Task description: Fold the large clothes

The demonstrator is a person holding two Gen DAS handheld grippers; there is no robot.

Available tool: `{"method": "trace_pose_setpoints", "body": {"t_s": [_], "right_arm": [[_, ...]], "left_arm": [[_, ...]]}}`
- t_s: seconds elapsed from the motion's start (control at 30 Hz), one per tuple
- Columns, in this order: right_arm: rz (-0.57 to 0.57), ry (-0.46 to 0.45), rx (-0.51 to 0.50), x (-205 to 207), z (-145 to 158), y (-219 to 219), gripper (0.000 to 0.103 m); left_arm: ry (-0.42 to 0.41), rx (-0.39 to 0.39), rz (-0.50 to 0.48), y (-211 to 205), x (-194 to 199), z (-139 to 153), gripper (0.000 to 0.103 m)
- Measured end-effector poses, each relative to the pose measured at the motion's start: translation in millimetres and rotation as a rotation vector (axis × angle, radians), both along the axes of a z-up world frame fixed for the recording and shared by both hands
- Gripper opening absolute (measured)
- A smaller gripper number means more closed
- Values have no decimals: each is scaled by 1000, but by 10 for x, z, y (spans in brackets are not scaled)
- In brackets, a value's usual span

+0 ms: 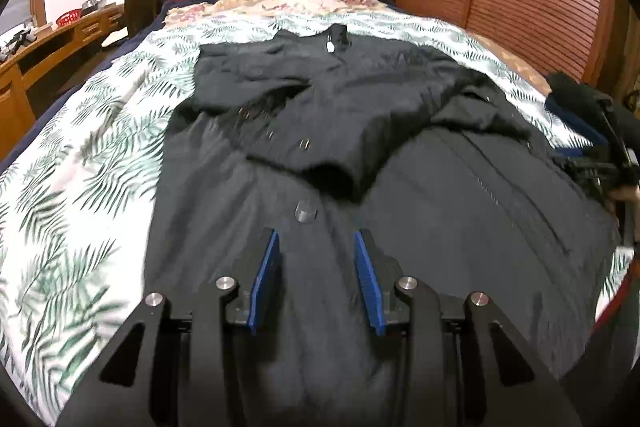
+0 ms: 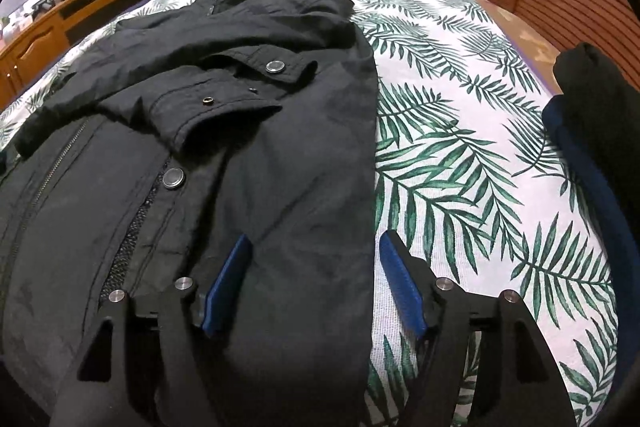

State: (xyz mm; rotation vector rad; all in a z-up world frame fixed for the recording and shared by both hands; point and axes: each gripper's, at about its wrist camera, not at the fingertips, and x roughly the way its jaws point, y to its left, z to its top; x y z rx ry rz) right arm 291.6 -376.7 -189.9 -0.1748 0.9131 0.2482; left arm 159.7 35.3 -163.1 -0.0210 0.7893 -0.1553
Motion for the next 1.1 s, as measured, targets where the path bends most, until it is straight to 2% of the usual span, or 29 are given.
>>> {"method": "trace_pose_setpoints", "body": {"t_s": [0.27, 0.57, 0.8, 1.1], "right_arm": [[-2, -7, 21, -14, -5, -24, 69], [-3, 2, 40, 8, -10, -45, 70], [-4, -5, 38, -4, -7, -42, 70], [-7, -12, 51, -19, -6, -60, 70]], "left_arm": [[11, -5, 87, 345, -450, 119, 38], [-8, -12, 126, 556, -635, 312, 38], [13, -24, 129, 552, -719, 248, 38], [48, -78, 145, 599, -759, 43, 38]]}}
